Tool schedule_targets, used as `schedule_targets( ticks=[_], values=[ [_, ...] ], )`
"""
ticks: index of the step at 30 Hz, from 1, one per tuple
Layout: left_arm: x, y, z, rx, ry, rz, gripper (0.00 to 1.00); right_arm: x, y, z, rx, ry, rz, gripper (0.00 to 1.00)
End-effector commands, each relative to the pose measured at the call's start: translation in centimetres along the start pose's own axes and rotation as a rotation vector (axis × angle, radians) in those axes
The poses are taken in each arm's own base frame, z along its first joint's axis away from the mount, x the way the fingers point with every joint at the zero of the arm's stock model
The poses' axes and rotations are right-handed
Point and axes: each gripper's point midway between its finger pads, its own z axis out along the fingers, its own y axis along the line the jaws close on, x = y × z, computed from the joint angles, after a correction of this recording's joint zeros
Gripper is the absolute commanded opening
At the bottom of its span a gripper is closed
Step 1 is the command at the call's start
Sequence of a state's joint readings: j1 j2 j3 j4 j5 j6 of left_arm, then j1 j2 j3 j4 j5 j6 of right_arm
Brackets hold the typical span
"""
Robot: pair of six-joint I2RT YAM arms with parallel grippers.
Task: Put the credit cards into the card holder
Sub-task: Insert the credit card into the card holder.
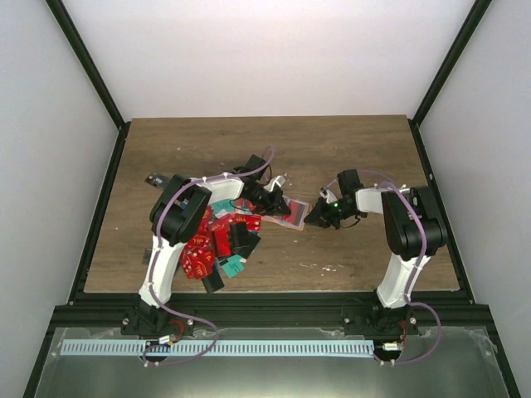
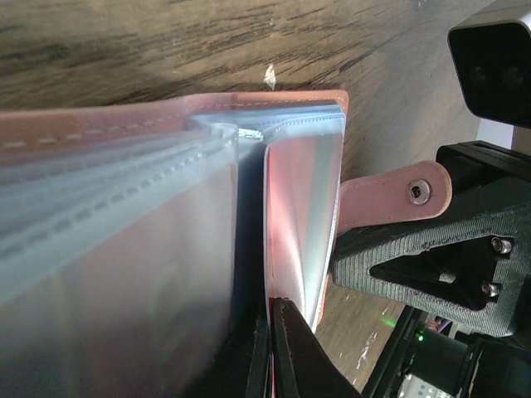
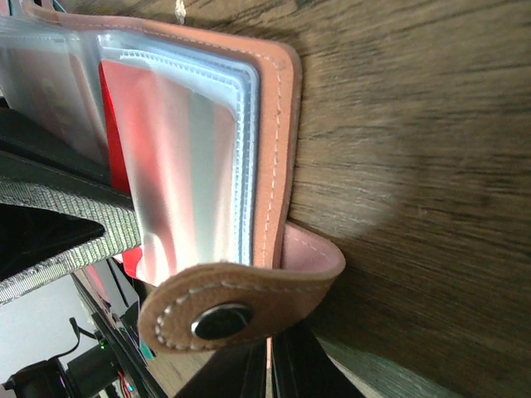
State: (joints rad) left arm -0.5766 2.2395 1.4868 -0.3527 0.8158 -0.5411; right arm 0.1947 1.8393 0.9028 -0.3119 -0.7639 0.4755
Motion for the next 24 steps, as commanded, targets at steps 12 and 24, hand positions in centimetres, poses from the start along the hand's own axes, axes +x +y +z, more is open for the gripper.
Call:
schedule_targets(
  ticks=[12,24],
  values=[
    [2.0,0.2,1.2,-0.068,0.046,-0.039,0.21,-1.4,-0.1,0.3,0.020,-0.026,-0.074,0.06],
    [2.2,-0.7,-0.8,-0.134,0.028,-0.035,0.38,-0.8,0.2,-0.4,0.026,-0.035,-0.113,0.06]
  ],
)
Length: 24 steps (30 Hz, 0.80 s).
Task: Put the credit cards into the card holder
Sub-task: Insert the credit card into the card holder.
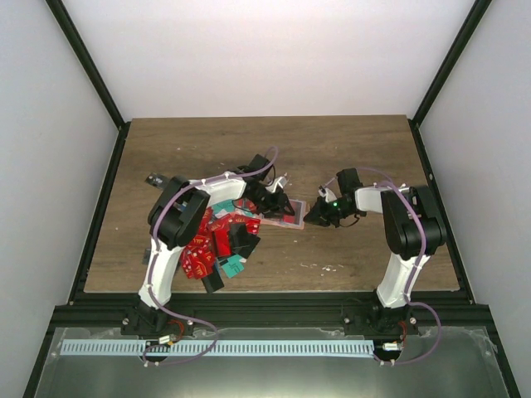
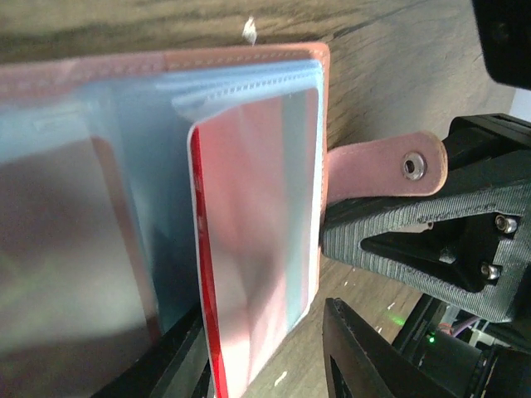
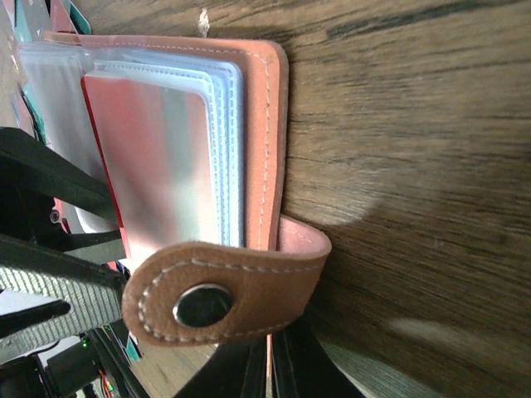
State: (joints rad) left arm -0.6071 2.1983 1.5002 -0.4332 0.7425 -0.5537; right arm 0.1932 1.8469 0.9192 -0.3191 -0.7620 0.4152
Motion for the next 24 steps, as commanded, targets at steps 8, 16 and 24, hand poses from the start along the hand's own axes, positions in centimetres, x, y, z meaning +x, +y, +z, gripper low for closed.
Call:
schedule_targets(
  ticks=[8,16,24],
  values=[
    [1.0,-1.6,-2.8,-0.105,0.013,0.008,0.53,-1.3,1.2,-1.6,0.033,-0.062,-0.108,0.06],
    [0.3,-3.7,-7.7,-0.157,-0.048,0.120,0.61,-1.5,2.3,-3.8,0.068,-0.101,-0.169,0.10],
    [-0.2,-3.5,-12.0,-0.252,-0.160,0.244,0.49,0.0,5.1,-6.3,-0.009,-0.153,-0.154,0.19]
  ],
)
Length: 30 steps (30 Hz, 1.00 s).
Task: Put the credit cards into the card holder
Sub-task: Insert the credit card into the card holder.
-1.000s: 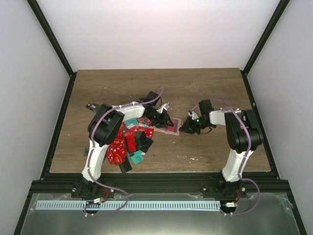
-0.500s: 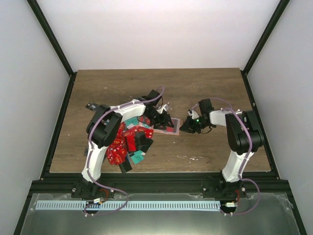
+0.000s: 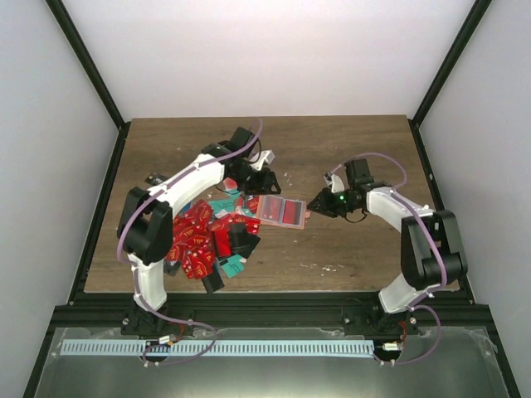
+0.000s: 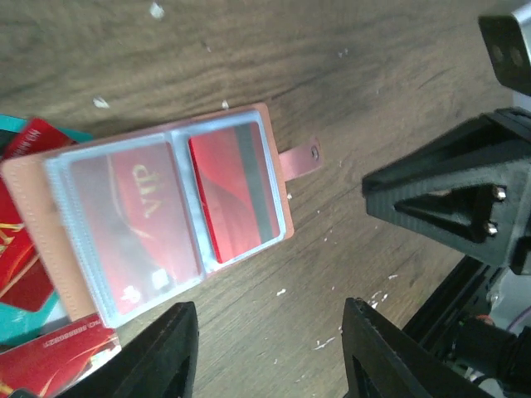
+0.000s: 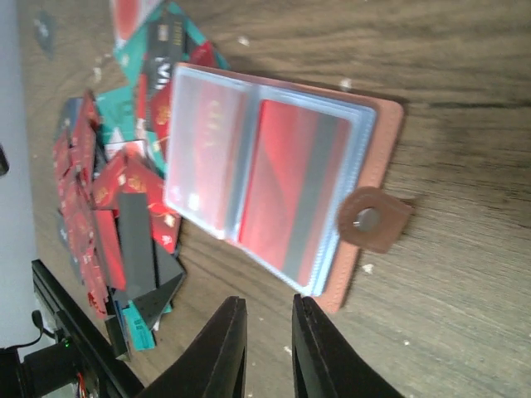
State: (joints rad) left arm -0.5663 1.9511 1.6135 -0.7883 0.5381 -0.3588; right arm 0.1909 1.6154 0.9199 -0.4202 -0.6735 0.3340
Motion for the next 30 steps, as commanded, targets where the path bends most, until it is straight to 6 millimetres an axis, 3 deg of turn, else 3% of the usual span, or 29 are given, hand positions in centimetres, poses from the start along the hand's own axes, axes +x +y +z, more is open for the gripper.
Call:
schedule_targets(
  ticks=[1,7,12,19,30],
  values=[
    [0.1,0.9,-1.3,-0.066,-0.037,0.079,0.46,0.3,2.1,-1.5,-0.082,-0.033,0.029,0.20],
    [-0.4,1.2,0.8,-0.028,-0.035,0.052,0.24,0.6,3.7,-1.3,-0.226,-0.053,0.117,0.23],
    [-0.5,1.9,3.3,-0.024,0.010,0.034,0.13,0.2,3.0,-0.3,-0.221,-0.043,0.162,0.23],
    [0.3,2.1,6.9,-0.022,0.088,0.033,0.08,0.2,1.4,1.2,-0.189,-0.012,0.200,0.23],
    [0.3,2.5,9.4,-0.038,0.132,0.042,0.07,-0.2,0.3,2.5,-0.156,0.020,0.208,0.23]
  ],
)
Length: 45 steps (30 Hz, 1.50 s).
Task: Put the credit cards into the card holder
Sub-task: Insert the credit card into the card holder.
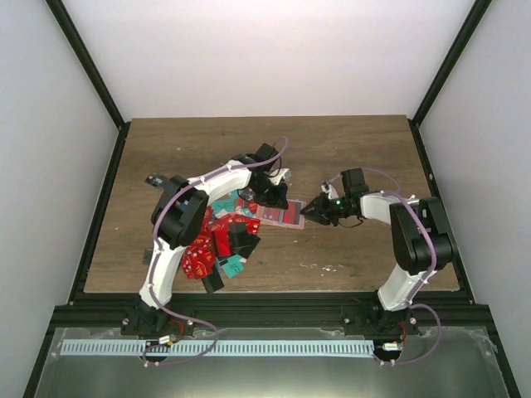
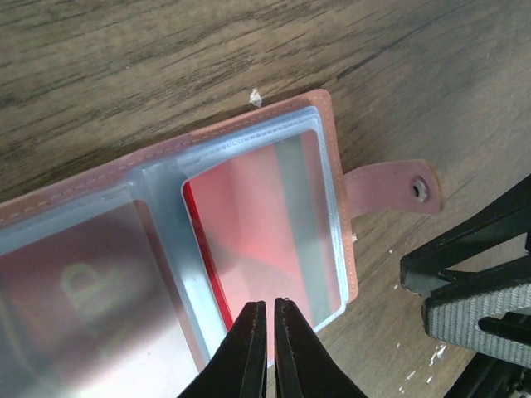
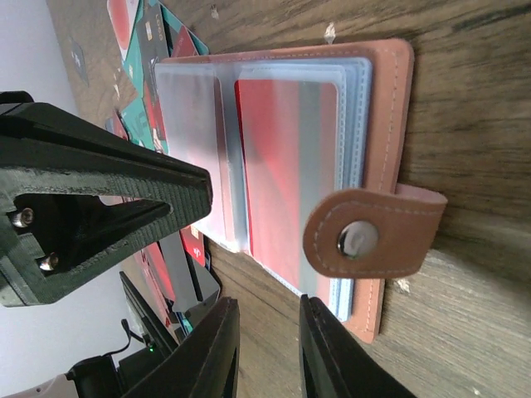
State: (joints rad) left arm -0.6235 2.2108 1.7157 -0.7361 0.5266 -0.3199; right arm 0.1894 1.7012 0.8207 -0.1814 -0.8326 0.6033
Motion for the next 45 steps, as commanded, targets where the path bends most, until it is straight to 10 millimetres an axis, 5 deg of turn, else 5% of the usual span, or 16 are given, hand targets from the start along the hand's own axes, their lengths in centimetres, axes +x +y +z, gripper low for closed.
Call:
schedule_targets(
  ticks=[1,18,45],
  values=[
    [0.0,0.3,0.9,-0.016,0.024,0.011,0.06,-1.2,0.4,0.0,0.005,-0.013,-0.026,0.23],
    [1.7,2.9,3.5,-0.092,0.084,-0.011,0.04,-1.6,-0.5,1.1,0.012,0.020,-0.021,0.24],
    [2.0,2.9,3.8,-0.083,0.092,-0.026,0.04,-1.4,-1.3,3.4,0.021,0.078,-0.016,0.27]
  ],
)
